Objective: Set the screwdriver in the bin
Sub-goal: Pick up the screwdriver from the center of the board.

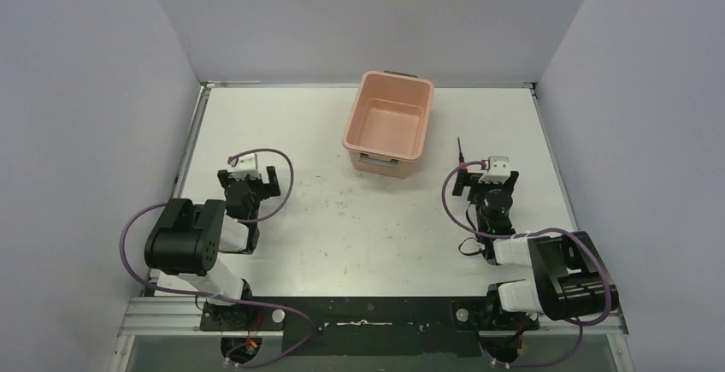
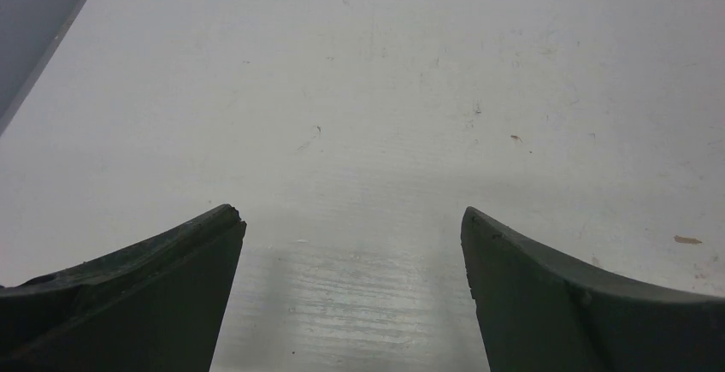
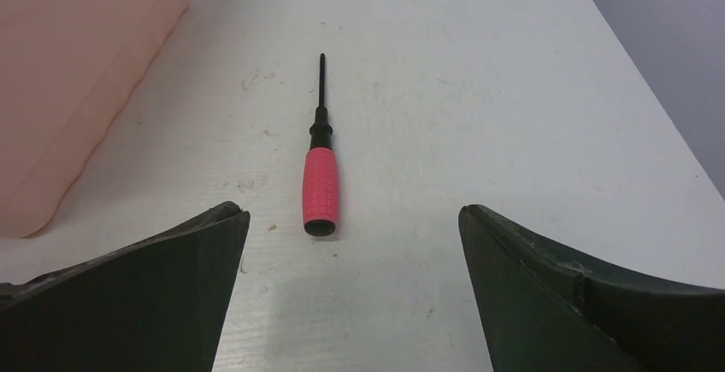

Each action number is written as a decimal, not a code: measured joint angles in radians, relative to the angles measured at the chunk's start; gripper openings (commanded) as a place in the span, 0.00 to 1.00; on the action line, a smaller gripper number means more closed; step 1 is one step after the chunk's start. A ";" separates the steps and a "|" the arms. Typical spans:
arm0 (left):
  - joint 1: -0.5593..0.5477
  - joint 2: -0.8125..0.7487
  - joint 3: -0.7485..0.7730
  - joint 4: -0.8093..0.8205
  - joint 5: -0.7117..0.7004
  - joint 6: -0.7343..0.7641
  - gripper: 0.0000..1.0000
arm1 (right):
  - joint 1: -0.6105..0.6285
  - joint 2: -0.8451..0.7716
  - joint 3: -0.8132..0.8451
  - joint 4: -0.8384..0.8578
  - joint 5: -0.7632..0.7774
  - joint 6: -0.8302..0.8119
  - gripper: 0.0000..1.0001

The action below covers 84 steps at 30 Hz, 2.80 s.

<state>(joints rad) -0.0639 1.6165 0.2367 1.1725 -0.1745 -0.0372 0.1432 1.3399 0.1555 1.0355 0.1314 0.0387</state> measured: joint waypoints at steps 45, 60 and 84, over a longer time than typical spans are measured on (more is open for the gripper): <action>0.000 0.000 0.000 0.000 0.000 0.000 0.97 | -0.012 -0.324 0.460 -0.728 -0.018 0.062 1.00; 0.000 0.000 0.000 0.000 0.000 0.000 0.97 | -0.012 -0.172 1.051 -1.165 -0.060 0.078 1.00; 0.000 0.000 0.000 0.000 0.000 0.000 0.97 | -0.016 -0.011 1.394 -1.385 -0.136 0.068 1.00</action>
<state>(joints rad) -0.0639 1.6165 0.2367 1.1725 -0.1745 -0.0372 0.1268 1.3285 1.5490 -0.3496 -0.0044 0.1066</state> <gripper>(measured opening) 0.971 0.999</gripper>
